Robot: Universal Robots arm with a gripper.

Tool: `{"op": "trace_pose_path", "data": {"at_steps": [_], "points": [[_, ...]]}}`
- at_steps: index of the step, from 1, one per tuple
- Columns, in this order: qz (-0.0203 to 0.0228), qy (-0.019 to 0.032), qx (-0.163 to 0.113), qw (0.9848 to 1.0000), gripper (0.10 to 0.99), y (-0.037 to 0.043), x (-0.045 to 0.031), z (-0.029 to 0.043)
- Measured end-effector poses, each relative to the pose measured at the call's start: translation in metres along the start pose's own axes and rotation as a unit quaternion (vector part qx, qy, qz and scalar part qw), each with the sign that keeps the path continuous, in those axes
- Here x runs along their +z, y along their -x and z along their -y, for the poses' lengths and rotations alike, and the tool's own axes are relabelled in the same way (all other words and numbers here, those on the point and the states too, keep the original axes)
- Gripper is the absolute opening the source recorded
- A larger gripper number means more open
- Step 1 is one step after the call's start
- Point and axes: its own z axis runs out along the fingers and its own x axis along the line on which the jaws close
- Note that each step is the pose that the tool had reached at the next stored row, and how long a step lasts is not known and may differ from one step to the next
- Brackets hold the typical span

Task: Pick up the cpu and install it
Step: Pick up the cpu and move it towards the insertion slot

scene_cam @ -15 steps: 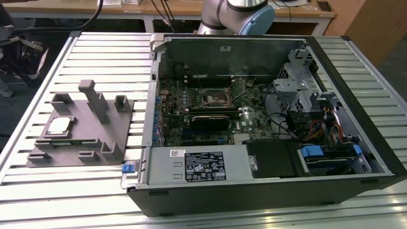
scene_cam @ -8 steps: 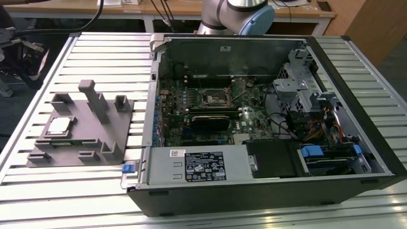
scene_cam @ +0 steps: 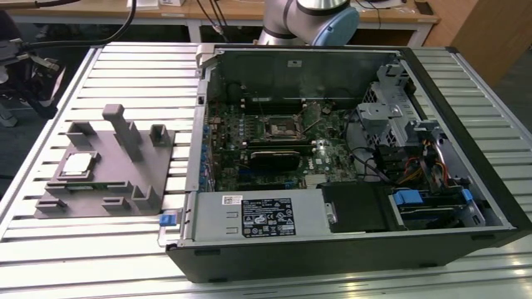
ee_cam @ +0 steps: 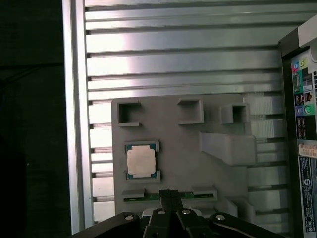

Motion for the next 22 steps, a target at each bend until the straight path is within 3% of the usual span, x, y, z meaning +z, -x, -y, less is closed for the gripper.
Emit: {"op": "trace_pose_path", "data": {"at_steps": [22], "points": [[0.0000,-0.0002,0.000,1.0000,0.106,-0.0004,0.0167,0.0009]]}}
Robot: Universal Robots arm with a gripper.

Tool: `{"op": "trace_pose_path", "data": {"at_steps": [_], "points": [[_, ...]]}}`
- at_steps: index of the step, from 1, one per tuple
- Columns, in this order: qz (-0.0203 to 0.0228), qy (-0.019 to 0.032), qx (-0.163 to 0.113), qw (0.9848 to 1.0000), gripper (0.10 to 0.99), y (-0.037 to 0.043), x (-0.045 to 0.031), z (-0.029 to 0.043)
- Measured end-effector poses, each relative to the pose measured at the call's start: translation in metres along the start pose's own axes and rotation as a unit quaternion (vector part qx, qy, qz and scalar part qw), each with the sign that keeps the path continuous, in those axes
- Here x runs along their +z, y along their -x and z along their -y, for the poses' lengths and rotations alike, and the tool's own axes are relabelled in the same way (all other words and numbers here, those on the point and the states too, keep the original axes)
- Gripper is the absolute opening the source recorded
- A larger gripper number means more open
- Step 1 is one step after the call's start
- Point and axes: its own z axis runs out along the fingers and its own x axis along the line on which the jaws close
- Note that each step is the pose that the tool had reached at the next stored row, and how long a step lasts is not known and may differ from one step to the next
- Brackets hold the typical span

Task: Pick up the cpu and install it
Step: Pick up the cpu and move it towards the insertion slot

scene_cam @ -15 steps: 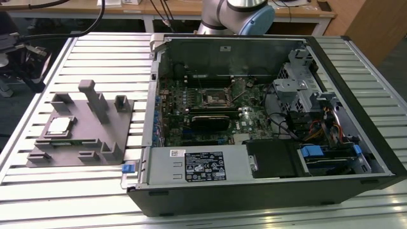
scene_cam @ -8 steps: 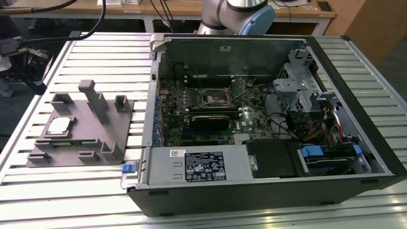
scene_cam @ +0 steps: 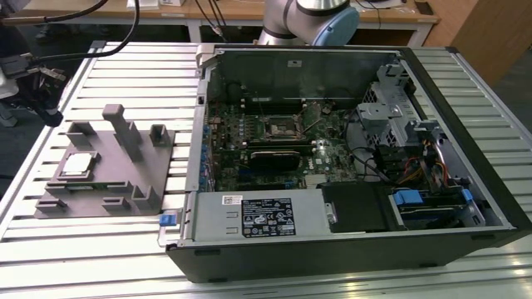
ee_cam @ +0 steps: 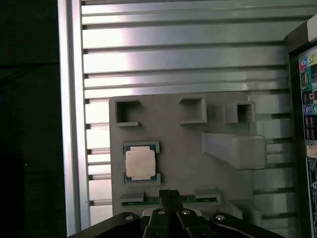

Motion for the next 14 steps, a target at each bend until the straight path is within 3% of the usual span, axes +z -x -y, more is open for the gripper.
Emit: {"op": "trace_pose_path", "data": {"at_steps": [4,9,10,11,13,14], "points": [[0.0000,0.0000,0.000,1.0000,0.106,-0.0001,0.0057,0.0002],[-0.0053,-0.0006,-0.002,1.0000,0.114,-0.0018,0.0142,0.0007],[-0.0059,-0.0007,-0.002,1.0000,0.169,-0.0034,0.0159,0.0010],[-0.0062,-0.0007,-0.002,1.0000,0.169,-0.0050,0.0177,0.0011],[-0.0064,-0.0006,-0.003,1.0000,0.290,-0.0088,0.0212,0.0015],[-0.0065,-0.0006,-0.003,1.0000,0.290,-0.0109,0.0229,0.0018]]}}
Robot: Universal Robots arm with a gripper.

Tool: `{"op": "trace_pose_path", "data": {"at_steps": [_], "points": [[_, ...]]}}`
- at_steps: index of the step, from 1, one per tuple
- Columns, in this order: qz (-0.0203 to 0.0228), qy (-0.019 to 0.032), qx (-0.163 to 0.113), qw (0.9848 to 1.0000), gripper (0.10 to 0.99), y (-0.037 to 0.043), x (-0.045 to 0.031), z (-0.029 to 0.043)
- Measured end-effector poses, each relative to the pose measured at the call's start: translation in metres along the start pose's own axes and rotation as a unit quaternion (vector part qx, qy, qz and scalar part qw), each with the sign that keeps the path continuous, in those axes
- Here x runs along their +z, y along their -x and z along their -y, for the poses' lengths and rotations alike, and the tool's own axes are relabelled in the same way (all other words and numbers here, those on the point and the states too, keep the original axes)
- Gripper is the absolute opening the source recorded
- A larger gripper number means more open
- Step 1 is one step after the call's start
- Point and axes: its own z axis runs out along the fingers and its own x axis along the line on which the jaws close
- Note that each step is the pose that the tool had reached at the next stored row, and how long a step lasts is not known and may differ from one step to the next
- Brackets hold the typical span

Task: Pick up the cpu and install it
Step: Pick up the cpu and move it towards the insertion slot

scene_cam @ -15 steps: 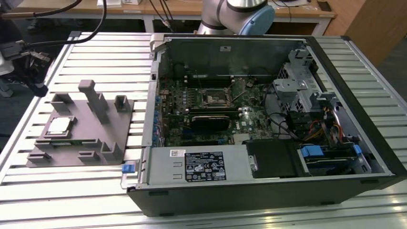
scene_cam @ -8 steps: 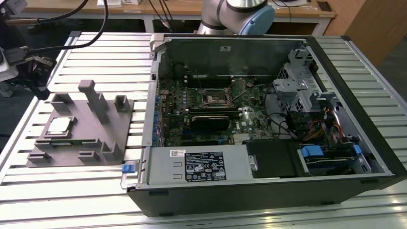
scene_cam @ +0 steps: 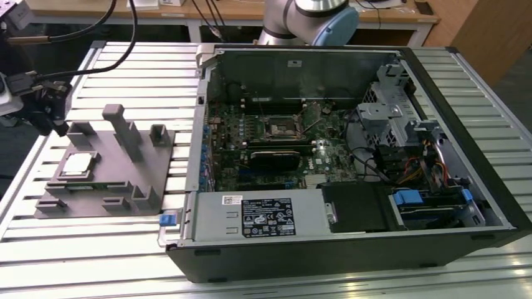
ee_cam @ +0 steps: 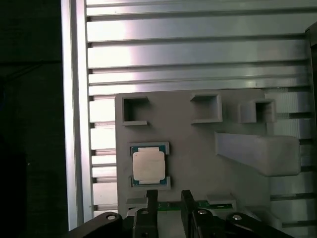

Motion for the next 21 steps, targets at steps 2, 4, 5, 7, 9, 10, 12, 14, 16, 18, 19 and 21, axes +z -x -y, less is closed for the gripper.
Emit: {"op": "trace_pose_path", "data": {"at_steps": [2,4,5,7,9,10,12,14,16,18,19,21], "points": [[-0.0001,0.0001,-0.005,1.0000,0.408,-0.0034,0.0038,0.0003],[-0.0006,0.0002,-0.015,0.9999,0.467,-0.0047,0.0073,0.0007],[-0.0007,0.0002,-0.017,0.9999,0.467,-0.0048,0.0091,0.0008],[-0.0007,0.0002,-0.018,0.9998,0.584,-0.0049,0.0127,0.0008],[-0.0007,0.0002,-0.018,0.9998,0.643,-0.0051,0.0163,0.0005],[-0.0007,0.0002,-0.018,0.9998,0.702,-0.0051,0.0183,0.0002],[-0.0007,0.0002,-0.018,0.9998,0.757,-0.0053,0.0219,-0.0006],[-0.0007,0.0003,-0.018,0.9998,0.820,-0.0057,0.0256,-0.0019],[-0.0007,0.0003,-0.018,0.9998,0.820,-0.0059,0.0293,-0.0028],[-0.0009,0.0001,-0.018,0.9998,0.820,-0.0080,0.0328,-0.0029],[-0.0008,0.0002,-0.018,0.9998,0.820,-0.0093,0.0347,-0.0028],[-0.0007,0.0003,-0.018,0.9998,0.820,-0.0097,0.0384,-0.0026]]}}
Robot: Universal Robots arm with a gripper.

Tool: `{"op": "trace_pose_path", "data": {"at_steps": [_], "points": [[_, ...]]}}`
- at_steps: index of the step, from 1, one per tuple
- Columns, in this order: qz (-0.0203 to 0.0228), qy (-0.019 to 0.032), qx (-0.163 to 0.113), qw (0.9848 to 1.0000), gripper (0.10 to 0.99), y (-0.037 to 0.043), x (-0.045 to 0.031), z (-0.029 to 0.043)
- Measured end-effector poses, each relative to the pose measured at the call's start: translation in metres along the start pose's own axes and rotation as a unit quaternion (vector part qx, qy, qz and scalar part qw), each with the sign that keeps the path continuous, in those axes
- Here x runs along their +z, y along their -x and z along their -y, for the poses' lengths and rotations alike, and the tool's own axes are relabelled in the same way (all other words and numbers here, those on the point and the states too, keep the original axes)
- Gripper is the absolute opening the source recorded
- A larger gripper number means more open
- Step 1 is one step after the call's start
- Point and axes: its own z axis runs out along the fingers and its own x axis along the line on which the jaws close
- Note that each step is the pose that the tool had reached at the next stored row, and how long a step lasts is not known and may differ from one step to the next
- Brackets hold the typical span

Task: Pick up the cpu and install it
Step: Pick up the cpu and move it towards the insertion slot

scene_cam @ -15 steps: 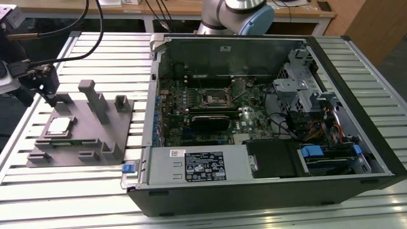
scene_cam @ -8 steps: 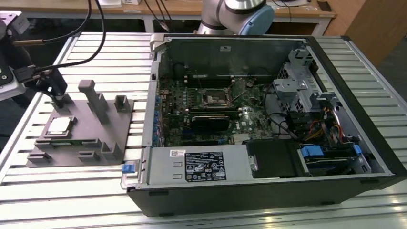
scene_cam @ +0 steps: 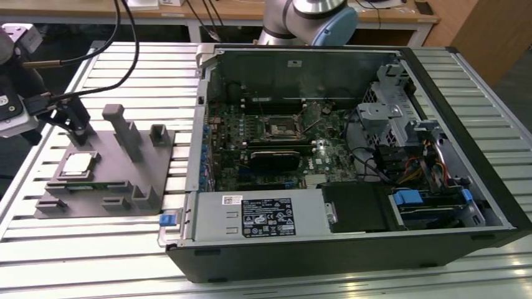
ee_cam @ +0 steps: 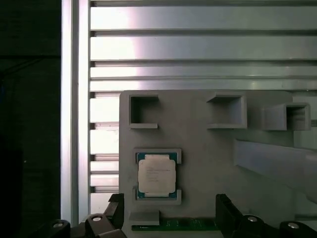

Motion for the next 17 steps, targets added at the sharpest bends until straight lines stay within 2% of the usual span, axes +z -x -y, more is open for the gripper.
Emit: {"op": "trace_pose_path", "data": {"at_steps": [14,15,17], "points": [[0.0000,0.0000,0.000,1.0000,0.820,-0.0048,0.0254,0.0011],[-0.0002,0.0000,-0.002,1.0000,0.820,-0.0064,0.0365,0.0017],[-0.0002,0.0000,-0.003,1.0000,0.820,-0.0064,0.0401,0.0018]]}}
